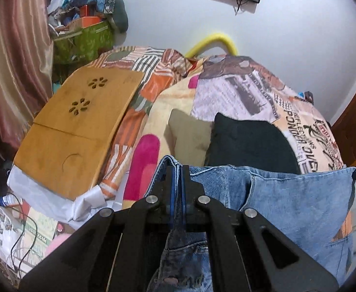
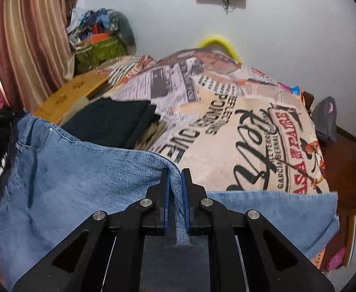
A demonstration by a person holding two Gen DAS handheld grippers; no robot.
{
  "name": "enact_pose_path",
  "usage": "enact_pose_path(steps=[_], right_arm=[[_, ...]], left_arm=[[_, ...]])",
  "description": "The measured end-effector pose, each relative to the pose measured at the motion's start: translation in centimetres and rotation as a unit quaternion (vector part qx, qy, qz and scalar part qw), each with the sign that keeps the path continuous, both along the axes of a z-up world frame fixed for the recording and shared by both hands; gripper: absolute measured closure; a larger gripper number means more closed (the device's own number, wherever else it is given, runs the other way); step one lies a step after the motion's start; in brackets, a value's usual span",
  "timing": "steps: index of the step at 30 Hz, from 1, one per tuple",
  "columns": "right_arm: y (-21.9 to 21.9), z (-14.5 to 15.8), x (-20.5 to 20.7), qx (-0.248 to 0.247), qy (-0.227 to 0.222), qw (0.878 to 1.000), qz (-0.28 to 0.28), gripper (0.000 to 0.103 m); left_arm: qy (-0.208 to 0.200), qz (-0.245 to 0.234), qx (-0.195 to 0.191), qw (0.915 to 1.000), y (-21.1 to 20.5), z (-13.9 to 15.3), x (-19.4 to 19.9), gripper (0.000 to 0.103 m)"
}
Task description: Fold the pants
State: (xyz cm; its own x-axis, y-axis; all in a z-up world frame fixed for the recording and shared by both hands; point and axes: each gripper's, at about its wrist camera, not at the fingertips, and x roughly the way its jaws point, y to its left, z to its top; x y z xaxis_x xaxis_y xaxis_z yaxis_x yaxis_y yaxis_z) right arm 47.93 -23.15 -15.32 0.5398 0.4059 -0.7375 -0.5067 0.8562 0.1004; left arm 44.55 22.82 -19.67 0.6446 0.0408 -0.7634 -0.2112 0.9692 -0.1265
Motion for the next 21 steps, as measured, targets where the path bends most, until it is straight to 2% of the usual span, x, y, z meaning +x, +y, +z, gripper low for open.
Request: enact_pose_path(steps=[5,7,17,21], right_arm=[[-1.1,2.2,-2.1,0.015,-0.013,1.000,-0.001,0.095],[-1.4,2.8,-3.1,0.017,-0.015,1.000,0.000,0.095],[-2.8,7.4,-11.1,0.058,-0.030,0.998,0.019,0.095],[-2.7,8.6,-14.9,0.066,-0.040,0.997,0.030,0.095]], left_arm=[[-0.018,-0.008,0.002,0.9998,-0.9,1.9,-2.2,0.100],[-0.023,-0.005,-0.010,0.9997,-0.9,2.5,-3.5,0.100],[-0.036,0.003,-0.029,0.9989,-0.6,5.6,-11.2,0.100],[-0.032,0.008,-0.023,0.9992,-1.0,6.3,-13.6,0.100]])
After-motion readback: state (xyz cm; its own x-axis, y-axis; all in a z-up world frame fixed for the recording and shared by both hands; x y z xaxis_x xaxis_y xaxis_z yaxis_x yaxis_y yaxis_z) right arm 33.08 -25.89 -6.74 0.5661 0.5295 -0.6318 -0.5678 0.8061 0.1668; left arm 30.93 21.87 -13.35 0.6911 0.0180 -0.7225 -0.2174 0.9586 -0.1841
